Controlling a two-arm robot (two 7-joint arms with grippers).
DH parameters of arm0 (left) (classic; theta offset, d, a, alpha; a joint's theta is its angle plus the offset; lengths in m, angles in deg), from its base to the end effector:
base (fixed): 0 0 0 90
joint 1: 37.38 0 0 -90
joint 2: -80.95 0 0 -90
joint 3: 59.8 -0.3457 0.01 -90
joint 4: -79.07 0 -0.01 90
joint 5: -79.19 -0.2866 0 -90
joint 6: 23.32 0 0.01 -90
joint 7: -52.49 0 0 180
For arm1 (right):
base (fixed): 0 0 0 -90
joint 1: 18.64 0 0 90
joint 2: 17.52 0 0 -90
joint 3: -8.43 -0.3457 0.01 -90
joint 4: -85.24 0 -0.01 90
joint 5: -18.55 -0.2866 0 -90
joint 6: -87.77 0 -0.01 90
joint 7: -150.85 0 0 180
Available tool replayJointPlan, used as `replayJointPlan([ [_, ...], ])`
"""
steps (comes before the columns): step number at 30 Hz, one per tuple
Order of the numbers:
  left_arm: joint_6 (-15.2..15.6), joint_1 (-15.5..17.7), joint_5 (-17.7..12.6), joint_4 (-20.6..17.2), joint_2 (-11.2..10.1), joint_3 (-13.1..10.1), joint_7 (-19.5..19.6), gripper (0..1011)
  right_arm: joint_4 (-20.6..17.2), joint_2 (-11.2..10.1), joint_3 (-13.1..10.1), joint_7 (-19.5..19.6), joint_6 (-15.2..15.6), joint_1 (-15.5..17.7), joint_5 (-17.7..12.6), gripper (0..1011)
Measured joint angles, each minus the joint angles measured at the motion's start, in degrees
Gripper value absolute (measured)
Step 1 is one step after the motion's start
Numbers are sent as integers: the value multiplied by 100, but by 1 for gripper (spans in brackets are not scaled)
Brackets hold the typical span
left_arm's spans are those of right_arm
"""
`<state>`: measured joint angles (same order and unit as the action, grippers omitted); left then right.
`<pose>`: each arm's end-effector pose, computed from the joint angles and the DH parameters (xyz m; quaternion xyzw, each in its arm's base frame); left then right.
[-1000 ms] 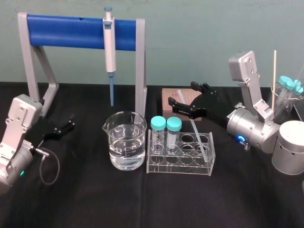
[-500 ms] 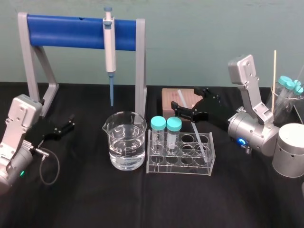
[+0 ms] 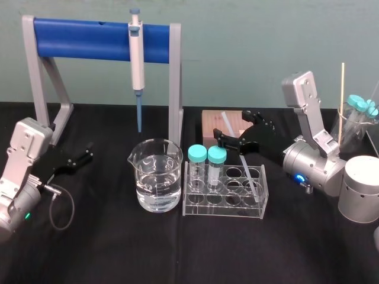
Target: Pick up the stirring rod with one hand, then place it down.
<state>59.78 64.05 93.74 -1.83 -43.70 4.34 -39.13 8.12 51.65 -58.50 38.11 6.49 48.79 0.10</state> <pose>0.3462 0.1203 -0.3429 0.1416 -0.1324 0.5800 0.7913 0.4193 -0.0414 -0.2987 -0.0966 -0.0021 -0.4354 0.8950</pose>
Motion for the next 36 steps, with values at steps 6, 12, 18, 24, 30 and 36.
replayJointPlan([
  [6, 0, 0, 0, 0, 0, 0, 0, 1000, 22, 20, -12, 4, 18, -6, 39, 1000],
  [12, 0, 0, 0, 0, 0, 0, 0, 1000, 55, 44, -37, 3, 20, -26, 67, 1000],
  [18, 0, 0, 0, 0, 0, 0, 0, 1000, 91, 63, -38, -8, 18, -59, 103, 1000],
  [24, 0, 0, 0, 0, 0, 0, 0, 1000, 97, 64, -33, -13, 15, -65, 118, 1000],
  [30, 0, 0, 0, 0, 0, 0, 0, 1001, 91, 61, -33, -15, 11, -64, 112, 1002],
  [36, 0, 0, 0, 0, 0, 0, 0, 1000, 89, 59, -33, -18, 8, -62, 102, 928],
])
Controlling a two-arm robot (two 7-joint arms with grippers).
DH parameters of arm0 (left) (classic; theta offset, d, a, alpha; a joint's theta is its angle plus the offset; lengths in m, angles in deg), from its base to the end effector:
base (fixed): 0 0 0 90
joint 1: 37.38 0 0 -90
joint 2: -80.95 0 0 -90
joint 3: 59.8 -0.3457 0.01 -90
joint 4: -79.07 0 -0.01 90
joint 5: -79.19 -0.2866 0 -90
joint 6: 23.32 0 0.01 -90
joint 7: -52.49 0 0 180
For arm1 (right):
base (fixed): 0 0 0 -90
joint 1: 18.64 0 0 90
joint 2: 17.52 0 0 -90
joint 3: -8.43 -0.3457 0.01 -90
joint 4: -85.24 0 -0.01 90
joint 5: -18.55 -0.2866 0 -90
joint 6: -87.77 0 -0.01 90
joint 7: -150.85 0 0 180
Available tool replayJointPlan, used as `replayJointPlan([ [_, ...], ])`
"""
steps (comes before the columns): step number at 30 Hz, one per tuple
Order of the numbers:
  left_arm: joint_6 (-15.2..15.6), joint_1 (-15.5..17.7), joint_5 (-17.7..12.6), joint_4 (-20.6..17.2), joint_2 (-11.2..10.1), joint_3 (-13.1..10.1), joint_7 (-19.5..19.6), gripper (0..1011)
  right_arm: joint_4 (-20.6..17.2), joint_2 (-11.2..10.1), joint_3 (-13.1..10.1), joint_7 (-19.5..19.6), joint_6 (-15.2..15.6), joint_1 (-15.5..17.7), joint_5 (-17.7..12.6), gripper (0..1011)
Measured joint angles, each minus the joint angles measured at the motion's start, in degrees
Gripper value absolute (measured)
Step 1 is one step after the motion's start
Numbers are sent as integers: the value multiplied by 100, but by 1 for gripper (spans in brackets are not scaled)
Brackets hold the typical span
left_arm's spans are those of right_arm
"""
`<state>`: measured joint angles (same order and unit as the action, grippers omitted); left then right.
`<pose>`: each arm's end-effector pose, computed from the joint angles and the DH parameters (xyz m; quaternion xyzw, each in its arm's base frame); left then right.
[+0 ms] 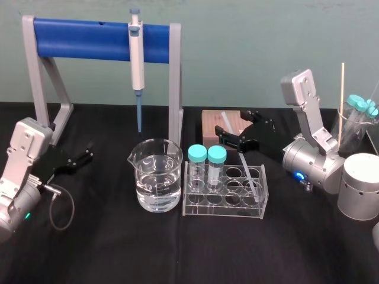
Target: Pick up the stirring rod with one hand, then place it down.
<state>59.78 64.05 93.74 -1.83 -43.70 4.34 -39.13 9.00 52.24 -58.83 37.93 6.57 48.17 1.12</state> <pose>0.3462 0.1203 -0.3429 0.1416 -0.1324 0.5800 0.7913 0.4236 -0.0404 -0.2978 -0.1001 -0.0050 -0.4380 0.8934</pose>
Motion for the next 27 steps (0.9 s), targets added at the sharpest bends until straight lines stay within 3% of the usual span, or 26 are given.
replayJointPlan([
  [27, 0, 0, 0, 0, 0, 0, 0, 1000, -7, -3, 0, -5, -2, 6, -12, 94],
])
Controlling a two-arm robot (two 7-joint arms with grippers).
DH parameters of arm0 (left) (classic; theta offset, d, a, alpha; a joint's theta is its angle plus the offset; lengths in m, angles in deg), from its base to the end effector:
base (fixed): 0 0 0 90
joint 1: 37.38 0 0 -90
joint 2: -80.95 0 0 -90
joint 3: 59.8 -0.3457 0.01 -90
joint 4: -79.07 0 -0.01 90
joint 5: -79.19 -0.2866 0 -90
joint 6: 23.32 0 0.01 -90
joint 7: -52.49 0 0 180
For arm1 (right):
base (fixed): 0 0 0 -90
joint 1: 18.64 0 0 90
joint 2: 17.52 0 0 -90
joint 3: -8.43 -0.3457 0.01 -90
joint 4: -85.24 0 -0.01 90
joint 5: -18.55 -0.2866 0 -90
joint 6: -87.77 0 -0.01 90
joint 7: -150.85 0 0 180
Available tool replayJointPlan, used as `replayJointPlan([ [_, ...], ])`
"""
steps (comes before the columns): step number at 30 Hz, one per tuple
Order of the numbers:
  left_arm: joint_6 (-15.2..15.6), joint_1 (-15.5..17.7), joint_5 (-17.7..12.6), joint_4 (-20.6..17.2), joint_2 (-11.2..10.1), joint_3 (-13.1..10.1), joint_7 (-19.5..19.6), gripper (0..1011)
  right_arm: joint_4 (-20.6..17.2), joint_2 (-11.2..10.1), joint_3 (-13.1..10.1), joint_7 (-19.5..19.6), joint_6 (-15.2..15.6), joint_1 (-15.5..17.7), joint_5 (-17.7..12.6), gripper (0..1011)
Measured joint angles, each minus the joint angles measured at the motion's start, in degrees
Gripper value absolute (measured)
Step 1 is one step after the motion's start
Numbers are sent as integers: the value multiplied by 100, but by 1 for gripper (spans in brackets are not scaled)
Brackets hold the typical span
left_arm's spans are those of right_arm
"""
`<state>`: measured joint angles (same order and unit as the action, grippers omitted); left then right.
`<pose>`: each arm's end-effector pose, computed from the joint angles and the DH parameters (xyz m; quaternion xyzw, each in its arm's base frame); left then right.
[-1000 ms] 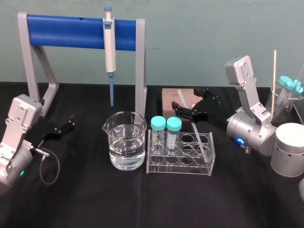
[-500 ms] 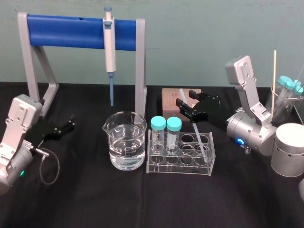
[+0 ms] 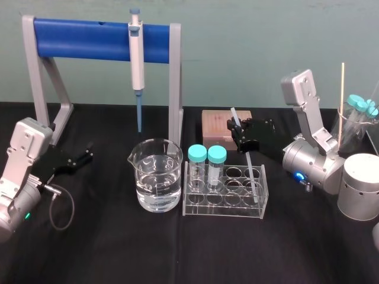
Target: Pick up the stirring rod with one hand, then place it down.
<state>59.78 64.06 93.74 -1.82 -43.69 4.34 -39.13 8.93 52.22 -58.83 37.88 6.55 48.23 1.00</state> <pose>0.3462 0.1202 -0.3429 0.1415 -0.1324 0.5800 0.7912 0.4233 -0.0404 -0.2979 -0.0993 -0.0044 -0.4374 0.8938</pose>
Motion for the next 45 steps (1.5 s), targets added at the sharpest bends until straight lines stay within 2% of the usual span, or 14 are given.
replayJointPlan([
  [11, 0, 0, 0, 0, 0, 0, 0, 1000, 0, 1, -3, 0, -4, 2, 0, 72],
  [14, 0, 0, 0, 0, 0, 0, 0, 1000, -18, 29, -63, 7, -197, 65, -10, 72],
  [16, 0, 0, 0, 0, 0, 0, 0, 1000, -29, 76, -143, 20, -513, 144, -40, 72],
  [17, 0, 0, 0, 0, 0, 0, 0, 1000, -29, 76, -143, 20, -513, 144, -40, 72],
  [18, 0, 0, 0, 0, 0, 0, 0, 1000, -30, 104, -190, 15, -727, 190, -67, 72],
  [24, 0, 0, 0, 0, 0, 0, 0, 1000, -2, 176, -332, -93, -1475, 381, -151, 72],
  [27, 0, 0, 0, 0, 0, 0, 0, 1000, 0, 188, -390, -143, -1667, 468, -193, 72],
  [37, 0, 0, 0, 0, 0, 0, 0, 1000, -149, 208, -558, -248, -1903, 644, -380, 72],
  [45, 0, 0, 0, 0, 0, 0, 0, 1000, -492, 250, -719, -374, -2103, 675, -660, 72],
])
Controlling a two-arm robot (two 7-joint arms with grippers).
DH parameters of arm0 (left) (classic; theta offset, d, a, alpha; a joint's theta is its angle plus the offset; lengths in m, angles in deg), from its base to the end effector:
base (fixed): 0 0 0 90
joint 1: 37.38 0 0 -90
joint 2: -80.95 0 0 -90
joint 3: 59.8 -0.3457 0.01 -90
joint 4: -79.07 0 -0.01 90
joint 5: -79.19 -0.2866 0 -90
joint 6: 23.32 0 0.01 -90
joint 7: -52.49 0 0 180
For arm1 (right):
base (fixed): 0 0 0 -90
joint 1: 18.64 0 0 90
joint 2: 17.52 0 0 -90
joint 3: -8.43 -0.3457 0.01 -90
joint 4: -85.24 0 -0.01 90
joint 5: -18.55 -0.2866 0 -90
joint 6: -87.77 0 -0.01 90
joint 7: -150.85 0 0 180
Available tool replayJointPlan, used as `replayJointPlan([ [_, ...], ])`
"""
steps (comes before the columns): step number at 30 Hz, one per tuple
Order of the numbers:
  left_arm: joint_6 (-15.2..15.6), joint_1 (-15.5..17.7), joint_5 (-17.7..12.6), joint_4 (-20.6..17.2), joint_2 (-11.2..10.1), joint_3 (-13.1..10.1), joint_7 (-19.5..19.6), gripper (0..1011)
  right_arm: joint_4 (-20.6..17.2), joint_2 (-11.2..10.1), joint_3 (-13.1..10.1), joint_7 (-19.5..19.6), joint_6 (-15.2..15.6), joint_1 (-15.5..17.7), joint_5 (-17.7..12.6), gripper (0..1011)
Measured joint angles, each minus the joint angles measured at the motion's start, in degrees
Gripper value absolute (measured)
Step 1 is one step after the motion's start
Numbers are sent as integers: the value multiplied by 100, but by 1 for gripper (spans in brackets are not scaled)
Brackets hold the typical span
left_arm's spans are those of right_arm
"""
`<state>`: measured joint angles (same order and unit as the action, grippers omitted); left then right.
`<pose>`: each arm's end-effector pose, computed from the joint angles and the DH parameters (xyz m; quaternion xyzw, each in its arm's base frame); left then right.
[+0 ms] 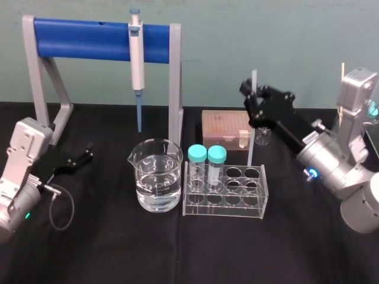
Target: Pick up the stirring rod with one hand, then place it down.
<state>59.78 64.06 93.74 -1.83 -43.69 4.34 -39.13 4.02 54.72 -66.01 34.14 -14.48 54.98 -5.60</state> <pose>0.3462 0.1202 -0.3429 0.1414 -0.1325 0.5800 0.7913 0.3931 -0.0454 -0.3059 0.1025 -0.0879 -0.4316 0.8919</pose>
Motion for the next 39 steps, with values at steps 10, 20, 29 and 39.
replayJointPlan([
  [10, 0, 0, 1, 0, 0, 0, 0, 1000, -514, -49, -215, 99, -126, 10, -103, 72],
  [20, 0, 0, 0, 0, 0, 0, 0, 1000, -678, -109, -300, 227, -99, 92, -65, 72],
  [29, 0, 0, 0, 0, 0, 0, 0, 1000, -735, -134, -331, 244, -56, 139, -47, 72],
  [39, 0, 0, 0, 0, 0, 0, 0, 1001, -743, -130, -320, 239, -43, 158, -36, 72],
])
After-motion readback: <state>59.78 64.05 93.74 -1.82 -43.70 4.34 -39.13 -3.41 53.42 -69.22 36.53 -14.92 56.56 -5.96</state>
